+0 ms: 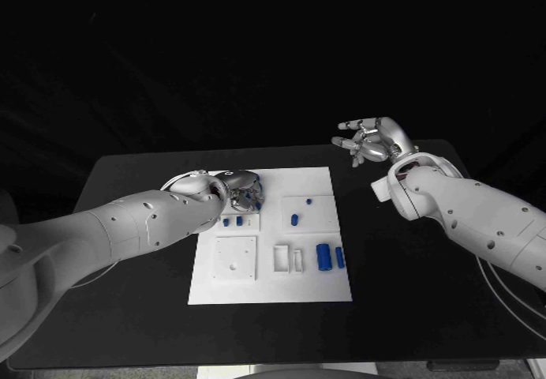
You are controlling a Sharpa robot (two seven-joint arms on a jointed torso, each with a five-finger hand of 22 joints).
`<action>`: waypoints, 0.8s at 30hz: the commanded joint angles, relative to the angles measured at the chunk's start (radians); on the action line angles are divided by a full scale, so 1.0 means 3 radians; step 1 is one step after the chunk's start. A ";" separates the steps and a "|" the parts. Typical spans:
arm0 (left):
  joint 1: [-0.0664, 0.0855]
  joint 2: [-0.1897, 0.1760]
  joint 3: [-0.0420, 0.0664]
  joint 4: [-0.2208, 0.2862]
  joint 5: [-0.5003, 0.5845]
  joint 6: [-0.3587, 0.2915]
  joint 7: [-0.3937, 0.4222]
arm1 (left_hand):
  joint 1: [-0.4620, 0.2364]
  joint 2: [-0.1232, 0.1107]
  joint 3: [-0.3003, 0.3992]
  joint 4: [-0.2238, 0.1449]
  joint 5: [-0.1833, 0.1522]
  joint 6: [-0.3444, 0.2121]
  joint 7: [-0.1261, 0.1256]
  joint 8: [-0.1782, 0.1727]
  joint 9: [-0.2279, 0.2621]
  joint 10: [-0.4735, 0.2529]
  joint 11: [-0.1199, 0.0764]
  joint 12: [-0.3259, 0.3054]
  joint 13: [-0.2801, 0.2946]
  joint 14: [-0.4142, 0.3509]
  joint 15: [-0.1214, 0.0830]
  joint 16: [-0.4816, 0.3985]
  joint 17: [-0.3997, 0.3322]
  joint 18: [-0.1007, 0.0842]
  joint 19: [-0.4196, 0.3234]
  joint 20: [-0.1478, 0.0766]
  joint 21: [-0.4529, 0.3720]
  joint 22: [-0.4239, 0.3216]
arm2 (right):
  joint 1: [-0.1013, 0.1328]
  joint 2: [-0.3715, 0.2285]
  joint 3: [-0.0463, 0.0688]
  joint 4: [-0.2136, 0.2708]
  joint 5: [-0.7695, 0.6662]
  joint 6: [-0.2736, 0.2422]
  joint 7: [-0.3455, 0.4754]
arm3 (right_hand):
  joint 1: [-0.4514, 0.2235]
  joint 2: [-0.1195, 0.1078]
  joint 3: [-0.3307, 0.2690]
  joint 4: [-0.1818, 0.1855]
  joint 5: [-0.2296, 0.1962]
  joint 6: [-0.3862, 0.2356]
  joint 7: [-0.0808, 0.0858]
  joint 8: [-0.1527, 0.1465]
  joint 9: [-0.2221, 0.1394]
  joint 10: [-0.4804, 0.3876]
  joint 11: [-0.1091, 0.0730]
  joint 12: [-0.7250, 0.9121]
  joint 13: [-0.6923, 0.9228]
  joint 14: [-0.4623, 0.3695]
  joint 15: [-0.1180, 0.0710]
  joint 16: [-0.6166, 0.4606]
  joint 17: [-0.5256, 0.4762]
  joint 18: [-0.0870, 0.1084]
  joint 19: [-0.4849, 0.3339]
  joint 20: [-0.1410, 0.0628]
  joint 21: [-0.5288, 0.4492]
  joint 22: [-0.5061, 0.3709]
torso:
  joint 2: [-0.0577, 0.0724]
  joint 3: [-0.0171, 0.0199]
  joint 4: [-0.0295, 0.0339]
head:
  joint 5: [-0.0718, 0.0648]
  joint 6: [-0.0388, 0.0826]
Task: Assemble the parts on the task board
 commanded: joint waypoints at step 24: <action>-0.0026 -0.0030 -0.0008 0.0000 0.0197 -0.0069 -0.0025 | 0.0023 0.0247 0.0115 -0.0157 -0.0058 0.0440 -0.0086 -0.0003 0.0011 0.0438 -0.0137 0.0001 0.0005 0.0133 -0.0116 0.0001 0.0041 -0.0037 -0.0005 -0.0125 0.0252 0.0069 | -0.0003 0.0016 0.0002 -0.0009 0.0001 0.0053 0.0032 | -0.0036 0.0010 0.0017 -0.0011 0.0025 0.0013 -0.0002 0.0006 0.0004 0.0001 -0.0019 0.0001 -0.0007 -0.0001 -0.0017 -0.0010 -0.0004 0.0007 0.0130 -0.0017 0.0024 -0.0014 | 0.0001 0.0000 0.0015 | -0.0015 0.0025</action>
